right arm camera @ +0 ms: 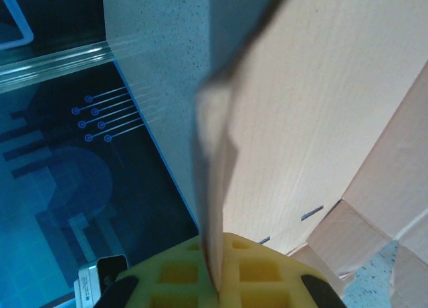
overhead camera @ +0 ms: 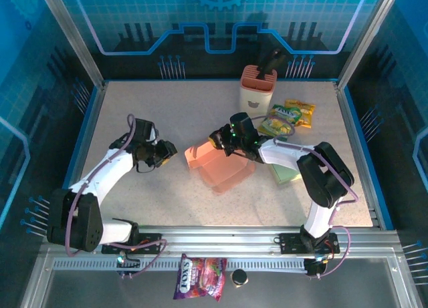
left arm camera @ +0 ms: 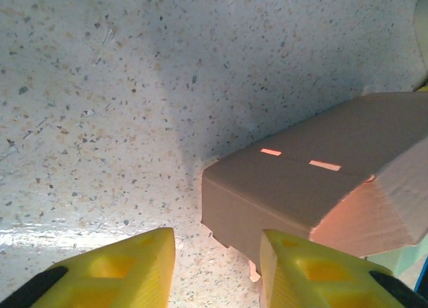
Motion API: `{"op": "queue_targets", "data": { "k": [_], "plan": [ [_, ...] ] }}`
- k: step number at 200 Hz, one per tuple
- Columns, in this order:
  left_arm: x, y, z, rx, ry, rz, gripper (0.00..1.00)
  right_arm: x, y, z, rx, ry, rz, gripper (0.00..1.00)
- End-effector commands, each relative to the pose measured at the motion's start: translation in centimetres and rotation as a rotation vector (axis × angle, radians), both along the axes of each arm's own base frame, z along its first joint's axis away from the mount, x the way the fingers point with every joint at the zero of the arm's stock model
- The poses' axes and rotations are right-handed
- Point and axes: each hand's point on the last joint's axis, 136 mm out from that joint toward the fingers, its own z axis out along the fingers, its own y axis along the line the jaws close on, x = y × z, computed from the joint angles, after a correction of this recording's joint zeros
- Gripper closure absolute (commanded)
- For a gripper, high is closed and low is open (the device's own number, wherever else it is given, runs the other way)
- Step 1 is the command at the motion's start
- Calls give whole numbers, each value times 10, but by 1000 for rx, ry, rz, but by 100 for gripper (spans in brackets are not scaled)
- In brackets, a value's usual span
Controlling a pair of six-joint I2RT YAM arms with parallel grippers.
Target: Fold the paper box
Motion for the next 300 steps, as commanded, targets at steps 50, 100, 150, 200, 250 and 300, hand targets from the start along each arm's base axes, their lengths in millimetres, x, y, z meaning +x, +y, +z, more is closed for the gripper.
{"op": "queue_targets", "data": {
  "k": [50, 100, 150, 200, 250, 300],
  "plan": [
    [-4, 3, -26, 67, -64, -116, 64, -3, 2, -9, -1, -25, 47, 100],
    [-3, -21, -32, 89, -135, -283, 63, 1, 7, -7, 13, -38, 58, 100],
    [-1, -44, -40, 161, -211, -414, 60, 3, 9, -6, 22, -36, 55, 100],
    [-3, -61, -42, 171, -260, -486, 59, 6, 11, -1, 35, -45, 54, 100],
    [-5, -69, -43, 174, -271, -487, 56, 7, 9, 2, 41, -53, 46, 100],
    [-9, -78, -45, 180, -285, -501, 55, 9, 9, 8, 63, -94, 43, 100]
  ]
}}
